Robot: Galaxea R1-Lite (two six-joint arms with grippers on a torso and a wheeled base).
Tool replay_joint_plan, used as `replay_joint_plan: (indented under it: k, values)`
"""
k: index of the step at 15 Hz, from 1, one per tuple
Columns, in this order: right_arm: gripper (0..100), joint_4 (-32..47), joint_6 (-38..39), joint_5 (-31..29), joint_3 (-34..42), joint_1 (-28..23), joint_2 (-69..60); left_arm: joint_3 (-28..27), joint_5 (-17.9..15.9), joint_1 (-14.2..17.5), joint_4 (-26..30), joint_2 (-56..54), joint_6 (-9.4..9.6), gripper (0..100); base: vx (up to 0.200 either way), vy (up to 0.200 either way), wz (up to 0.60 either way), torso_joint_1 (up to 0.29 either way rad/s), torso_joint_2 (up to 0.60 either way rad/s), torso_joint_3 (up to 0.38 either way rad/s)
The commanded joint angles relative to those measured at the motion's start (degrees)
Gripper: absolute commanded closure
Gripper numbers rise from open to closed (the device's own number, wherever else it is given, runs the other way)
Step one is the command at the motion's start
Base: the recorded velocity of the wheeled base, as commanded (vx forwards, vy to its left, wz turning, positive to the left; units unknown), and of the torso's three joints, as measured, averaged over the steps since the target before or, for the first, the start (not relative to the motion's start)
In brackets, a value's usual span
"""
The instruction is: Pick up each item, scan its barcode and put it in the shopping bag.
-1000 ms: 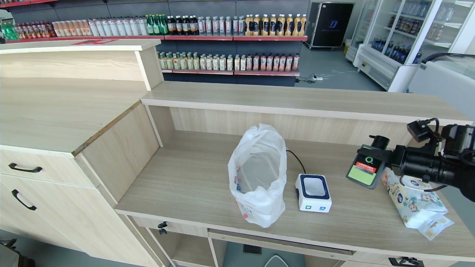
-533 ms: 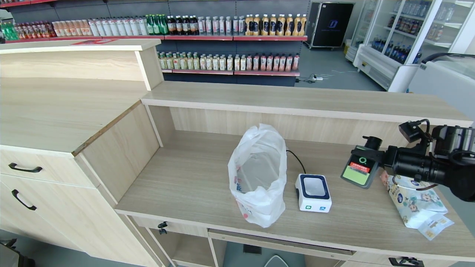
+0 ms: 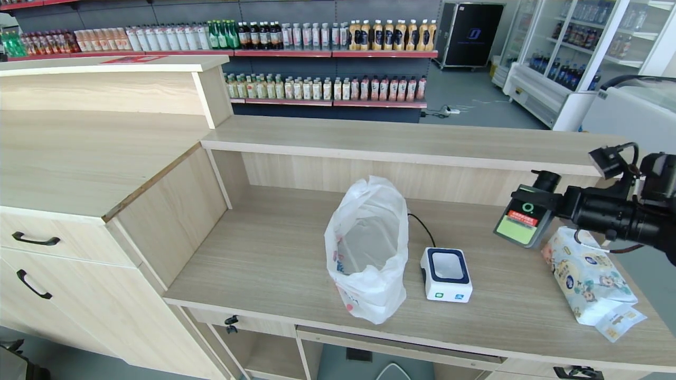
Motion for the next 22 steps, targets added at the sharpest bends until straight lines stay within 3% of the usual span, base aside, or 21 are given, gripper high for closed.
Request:
replay_joint_plan:
  k: [1,2,4,5,8,13,14,17,22]
  values:
    - [100,9.6,-13.4,-9.9,3.8,-1.5,-20.9,0.0,-0.1,0.0,0.0,0.1,0.07,0,0.0,0.0,0.0,0.0,0.0,0.0]
    - [100,12.3,-18.8,-15.4,5.2,-1.8,-22.4,0.0,0.0,0.0,0.0,0.1,-0.02,0,0.0,0.0,0.0,0.0,0.0,0.0]
    - [100,14.8,-29.2,-35.0,7.5,-1.5,-23.3,0.0,0.0,0.0,0.0,0.1,-0.02,0,0.0,0.0,0.0,0.0,0.0,0.0]
    - [100,14.0,-29.2,-36.8,7.0,-1.5,-23.0,0.0,0.0,0.0,0.0,0.1,0.07,0,0.0,0.0,0.0,0.0,0.0,0.0]
    - [100,12.8,-29.6,-36.8,7.4,-0.5,-23.4,0.0,-0.1,0.0,0.0,0.1,-0.02,0,0.0,0.0,0.0,0.0,0.0,0.0]
    - [100,6.2,-27.0,-37.0,5.2,5.2,-18.3,0.0,-0.1,0.0,0.0,0.1,0.07,0,0.0,0.0,0.6,0.002,0.0,0.001]
    - [100,2.2,-23.0,-36.9,4.6,7.9,-14.4,0.0,0.0,0.0,0.0,0.1,0.07,0,0.0,0.0,0.6,0.017,0.0,-0.002]
    - [100,-12.1,-20.8,-36.6,2.9,11.4,-2.9,0.0,0.0,0.0,0.0,0.1,-0.02,0,0.0,0.0,0.0,0.0,0.0,0.0]
    - [100,-17.8,-19.7,-36.6,1.6,14.8,10.4,0.0,0.0,0.0,0.0,0.1,-0.02,0,0.0,0.0,0.0,0.0,0.0,0.0]
